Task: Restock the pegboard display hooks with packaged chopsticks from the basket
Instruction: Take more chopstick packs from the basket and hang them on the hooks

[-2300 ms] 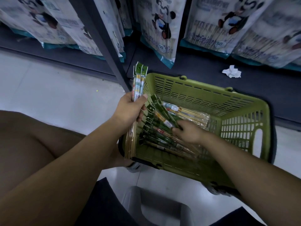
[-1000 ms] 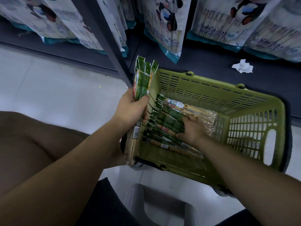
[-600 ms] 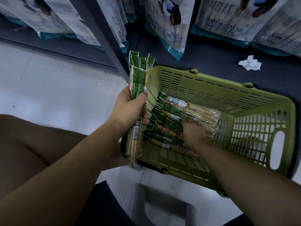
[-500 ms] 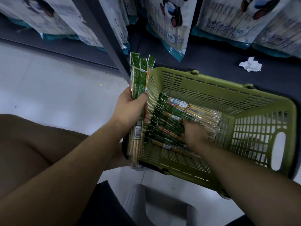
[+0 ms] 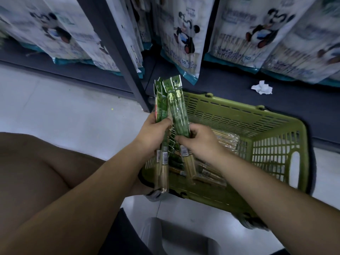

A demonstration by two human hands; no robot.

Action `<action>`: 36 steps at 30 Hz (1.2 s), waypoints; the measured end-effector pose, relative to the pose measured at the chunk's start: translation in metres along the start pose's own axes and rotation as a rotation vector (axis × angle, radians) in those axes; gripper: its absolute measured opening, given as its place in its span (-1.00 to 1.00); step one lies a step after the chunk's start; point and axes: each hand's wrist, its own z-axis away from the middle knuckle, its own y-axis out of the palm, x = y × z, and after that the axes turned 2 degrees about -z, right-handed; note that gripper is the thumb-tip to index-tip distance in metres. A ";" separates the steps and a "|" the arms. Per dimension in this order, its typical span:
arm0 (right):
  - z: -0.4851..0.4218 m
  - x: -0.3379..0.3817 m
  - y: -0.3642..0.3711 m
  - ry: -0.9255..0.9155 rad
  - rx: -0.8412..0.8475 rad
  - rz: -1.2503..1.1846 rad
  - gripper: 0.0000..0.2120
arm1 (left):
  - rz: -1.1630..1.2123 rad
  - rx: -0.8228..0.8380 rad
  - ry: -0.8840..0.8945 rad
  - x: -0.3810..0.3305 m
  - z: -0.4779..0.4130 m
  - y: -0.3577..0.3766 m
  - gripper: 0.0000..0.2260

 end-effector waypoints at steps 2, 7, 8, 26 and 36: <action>0.008 0.017 0.009 -0.077 -0.023 0.006 -0.91 | 0.149 0.039 -0.053 -0.005 0.006 0.003 -0.80; 0.017 0.029 0.017 -0.174 0.000 0.286 -0.78 | 0.347 0.171 -0.094 -0.015 0.015 0.005 -0.70; 0.017 0.029 0.017 -0.156 0.034 0.325 -0.68 | 0.332 0.195 -0.091 -0.015 0.016 0.005 -0.68; -0.011 -0.108 -0.011 0.237 0.175 0.604 -0.56 | -0.080 0.011 0.083 -0.005 -0.003 -0.019 -0.84; -0.019 -0.149 0.010 0.167 0.199 0.991 -0.46 | -0.068 0.004 0.068 -0.005 -0.005 -0.014 -0.81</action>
